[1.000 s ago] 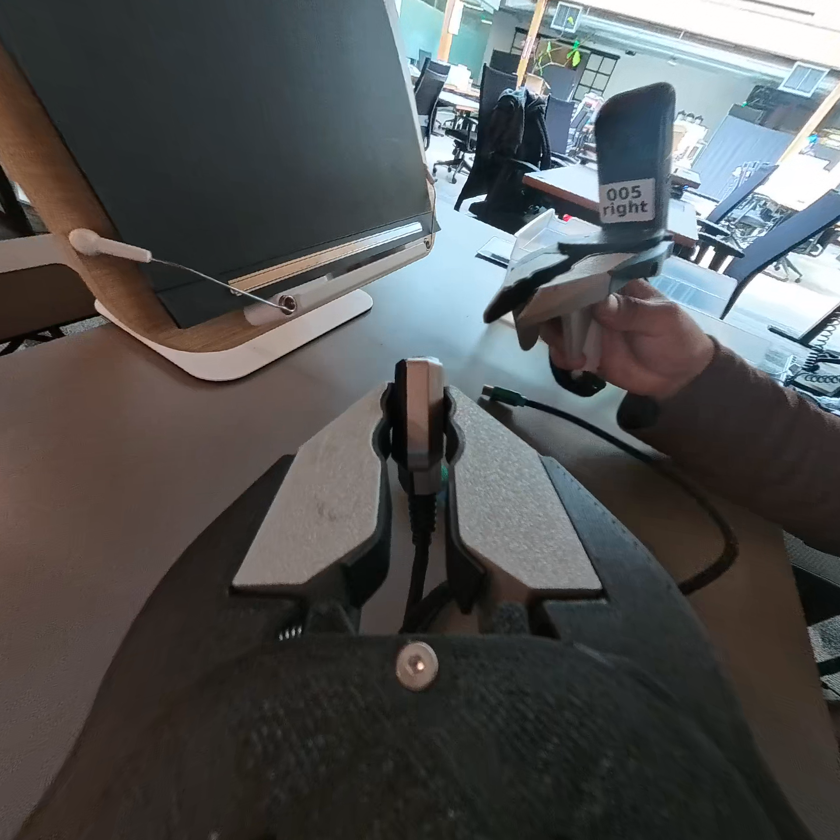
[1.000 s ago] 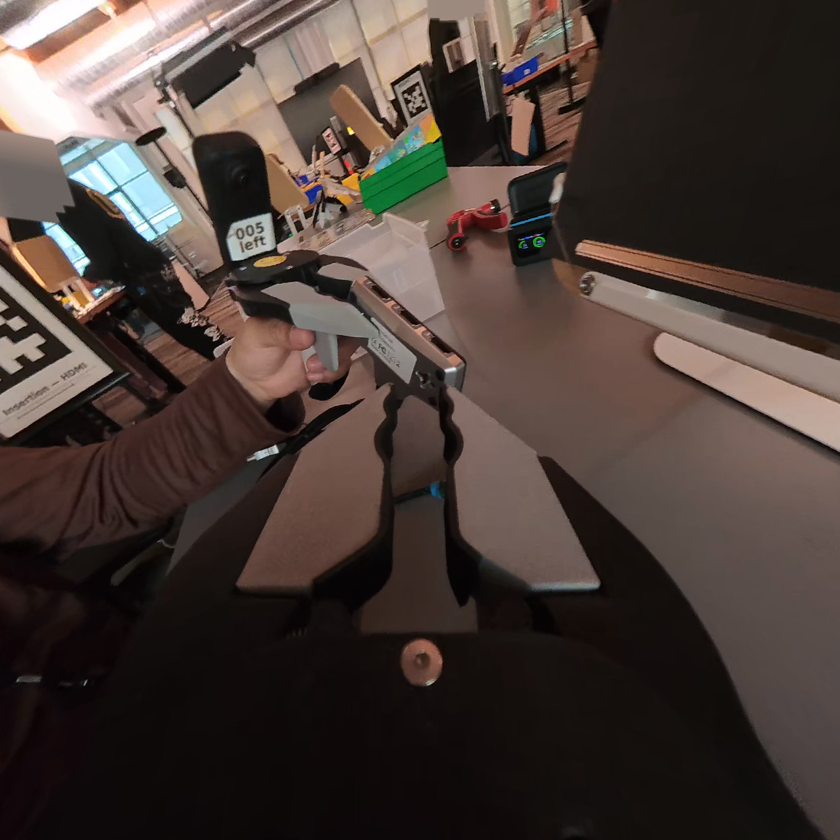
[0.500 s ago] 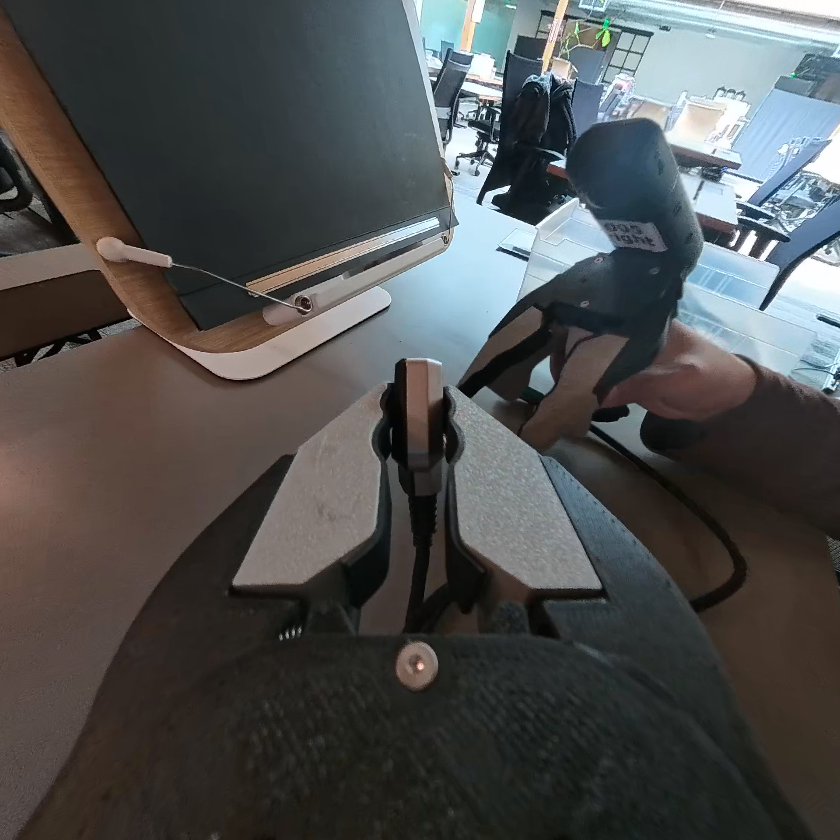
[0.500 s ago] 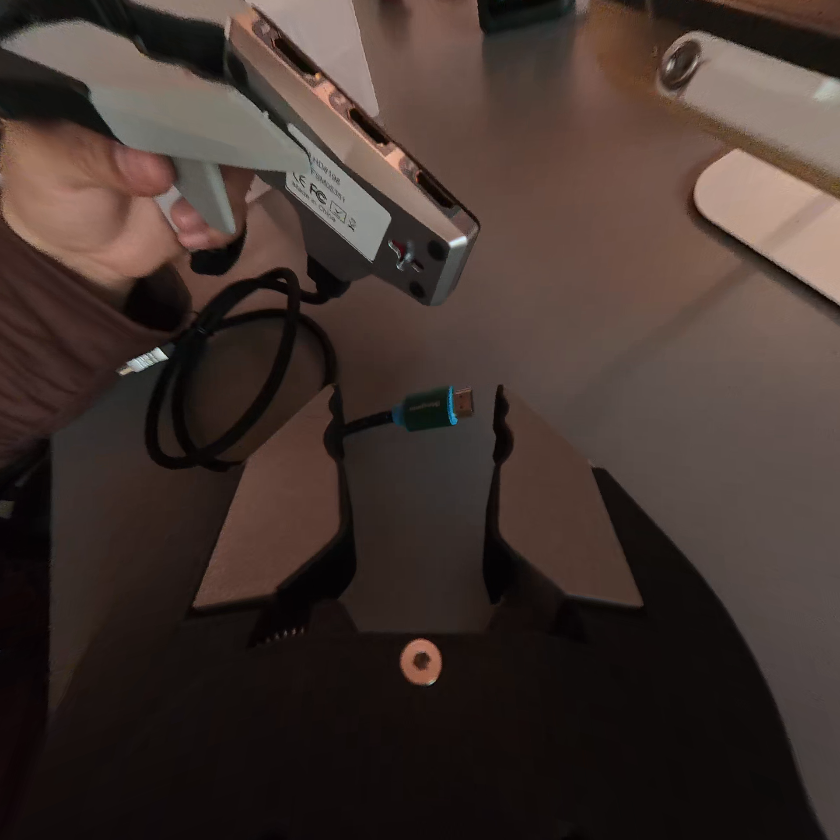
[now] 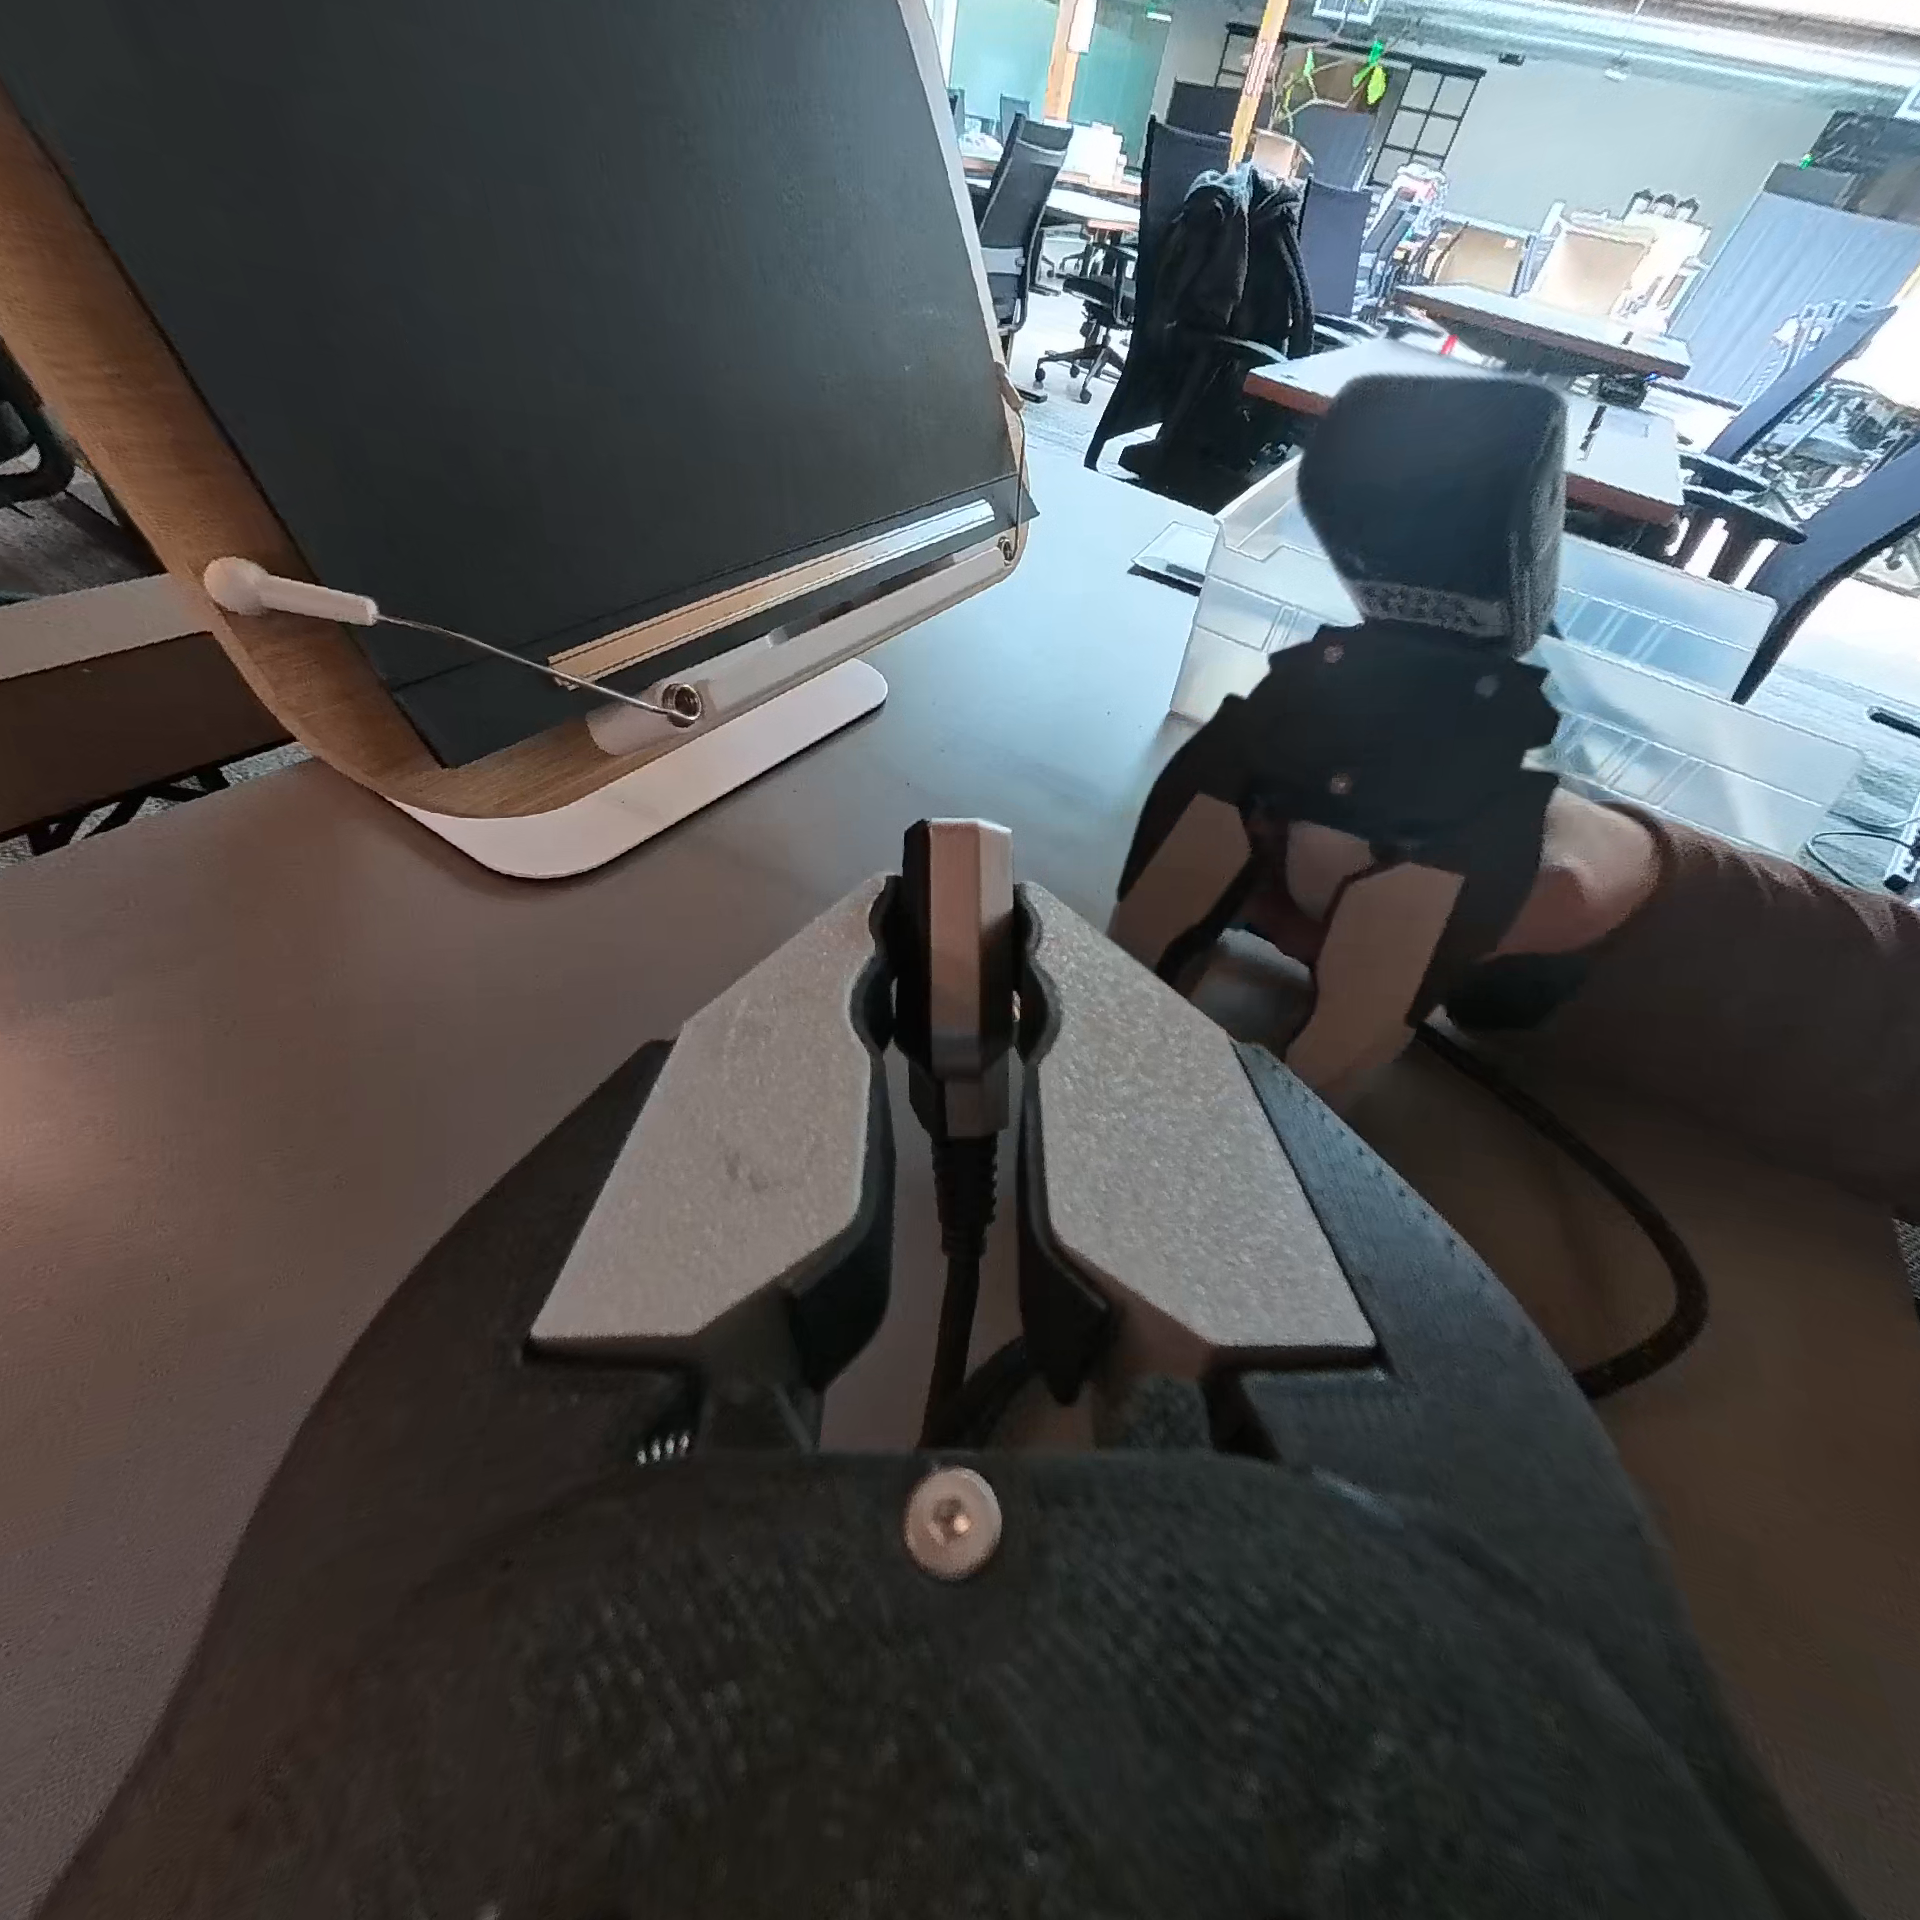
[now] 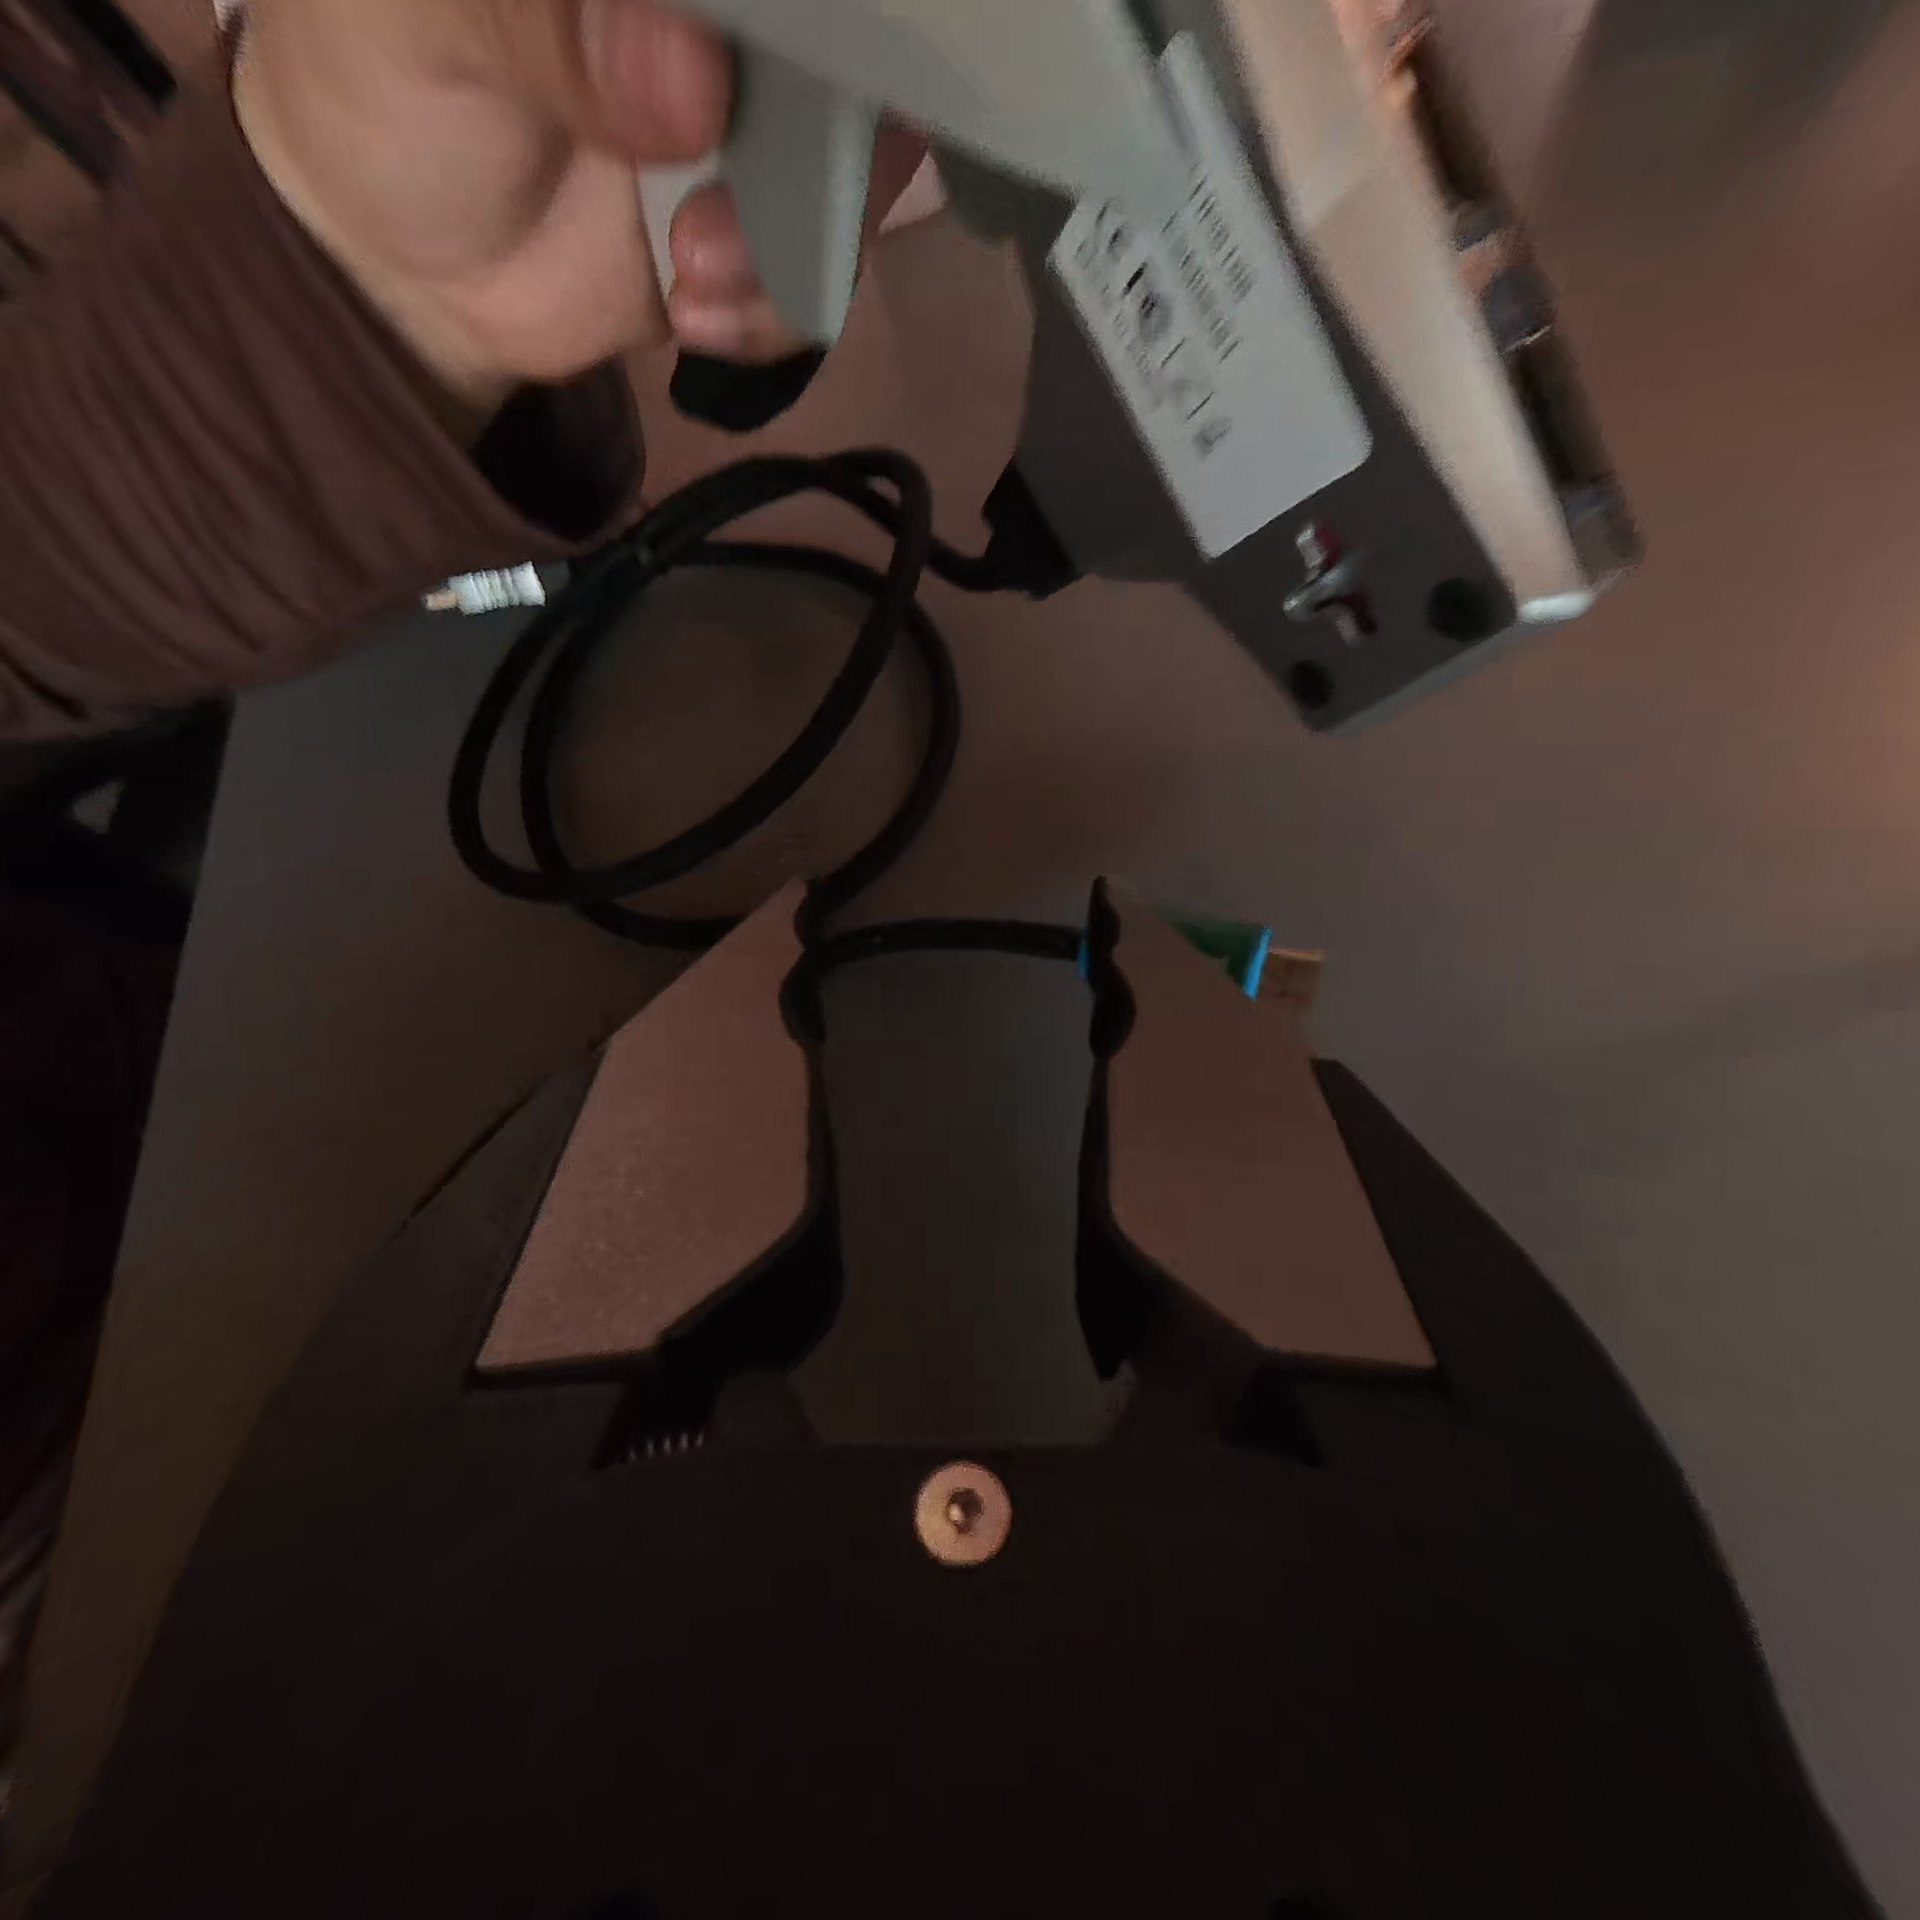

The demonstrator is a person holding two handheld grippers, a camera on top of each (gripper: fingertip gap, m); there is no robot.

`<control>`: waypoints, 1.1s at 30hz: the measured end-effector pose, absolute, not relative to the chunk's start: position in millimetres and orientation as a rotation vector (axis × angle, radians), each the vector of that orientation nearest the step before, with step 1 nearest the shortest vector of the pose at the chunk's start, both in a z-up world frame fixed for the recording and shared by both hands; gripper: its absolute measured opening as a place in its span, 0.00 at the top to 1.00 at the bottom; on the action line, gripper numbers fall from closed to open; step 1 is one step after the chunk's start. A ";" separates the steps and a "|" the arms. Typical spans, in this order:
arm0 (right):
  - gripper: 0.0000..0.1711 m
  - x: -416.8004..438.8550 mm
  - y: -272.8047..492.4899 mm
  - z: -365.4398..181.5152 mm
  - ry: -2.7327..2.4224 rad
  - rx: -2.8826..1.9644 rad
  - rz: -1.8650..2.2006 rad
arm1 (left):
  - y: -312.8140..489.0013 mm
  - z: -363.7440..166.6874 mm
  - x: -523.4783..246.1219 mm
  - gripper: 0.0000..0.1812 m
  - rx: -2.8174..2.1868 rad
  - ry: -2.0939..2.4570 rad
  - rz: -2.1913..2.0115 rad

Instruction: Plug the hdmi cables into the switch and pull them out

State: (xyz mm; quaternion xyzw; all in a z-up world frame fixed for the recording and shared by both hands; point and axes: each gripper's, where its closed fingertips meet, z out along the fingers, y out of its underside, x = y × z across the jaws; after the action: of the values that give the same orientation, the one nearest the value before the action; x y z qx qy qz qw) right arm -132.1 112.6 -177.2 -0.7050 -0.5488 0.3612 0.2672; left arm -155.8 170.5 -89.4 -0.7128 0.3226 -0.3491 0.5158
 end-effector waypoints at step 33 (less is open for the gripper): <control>0.76 22.5 126.8 -205.1 -0.721 -2.418 0.320 | 167.0 -90.8 -151.3 0.90 -1.707 0.784 -0.895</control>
State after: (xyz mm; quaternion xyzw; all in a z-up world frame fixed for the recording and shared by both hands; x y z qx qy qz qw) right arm 22.5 126.8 -205.1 -0.9085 -0.2710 0.1202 0.2945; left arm -151.3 167.0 -90.8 -0.7077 0.3251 -0.3710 0.5057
